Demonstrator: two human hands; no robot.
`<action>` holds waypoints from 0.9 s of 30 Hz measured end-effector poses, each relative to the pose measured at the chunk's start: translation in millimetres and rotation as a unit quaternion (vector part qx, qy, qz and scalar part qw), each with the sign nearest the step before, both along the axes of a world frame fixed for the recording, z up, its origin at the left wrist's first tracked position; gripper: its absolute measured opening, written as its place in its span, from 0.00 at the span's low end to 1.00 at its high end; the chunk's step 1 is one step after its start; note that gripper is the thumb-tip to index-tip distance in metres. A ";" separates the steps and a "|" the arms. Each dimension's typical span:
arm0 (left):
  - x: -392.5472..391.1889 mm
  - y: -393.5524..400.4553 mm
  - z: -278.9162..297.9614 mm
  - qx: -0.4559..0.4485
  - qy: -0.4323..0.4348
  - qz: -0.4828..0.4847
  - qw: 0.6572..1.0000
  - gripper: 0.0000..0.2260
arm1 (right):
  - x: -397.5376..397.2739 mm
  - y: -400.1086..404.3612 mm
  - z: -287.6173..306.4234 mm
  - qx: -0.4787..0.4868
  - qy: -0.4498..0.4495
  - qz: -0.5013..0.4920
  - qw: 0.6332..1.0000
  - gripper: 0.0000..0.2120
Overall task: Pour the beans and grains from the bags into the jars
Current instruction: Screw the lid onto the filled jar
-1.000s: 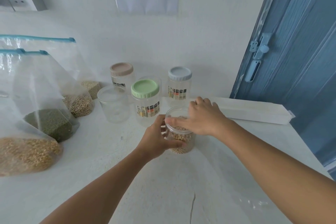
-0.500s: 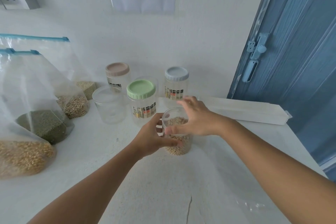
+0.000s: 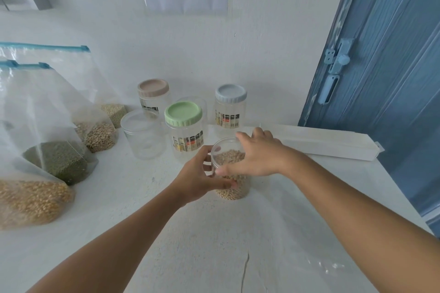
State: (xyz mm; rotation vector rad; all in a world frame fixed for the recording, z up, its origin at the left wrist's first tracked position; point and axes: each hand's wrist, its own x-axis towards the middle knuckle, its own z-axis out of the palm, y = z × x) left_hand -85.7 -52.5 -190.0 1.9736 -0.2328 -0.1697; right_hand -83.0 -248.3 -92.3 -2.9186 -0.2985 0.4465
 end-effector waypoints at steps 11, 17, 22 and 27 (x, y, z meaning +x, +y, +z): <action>-3.7 -4.4 -4.3 -0.041 0.009 0.017 0.999 0.39 | -7.3 8.1 -33.9 0.039 -0.147 -0.045 0.987 0.51; -10.4 18.8 -8.7 0.060 -0.068 0.070 0.993 0.40 | 2.8 2.1 -44.1 0.120 -0.149 -0.042 0.981 0.50; -4.8 54.8 5.5 0.082 -0.156 0.222 0.959 0.34 | 24.8 4.9 -42.2 0.134 -0.156 -0.085 0.975 0.49; 15.1 64.3 24.0 0.059 -0.138 0.241 0.959 0.50 | 29.1 32.0 -23.8 0.130 -0.264 0.002 0.956 0.40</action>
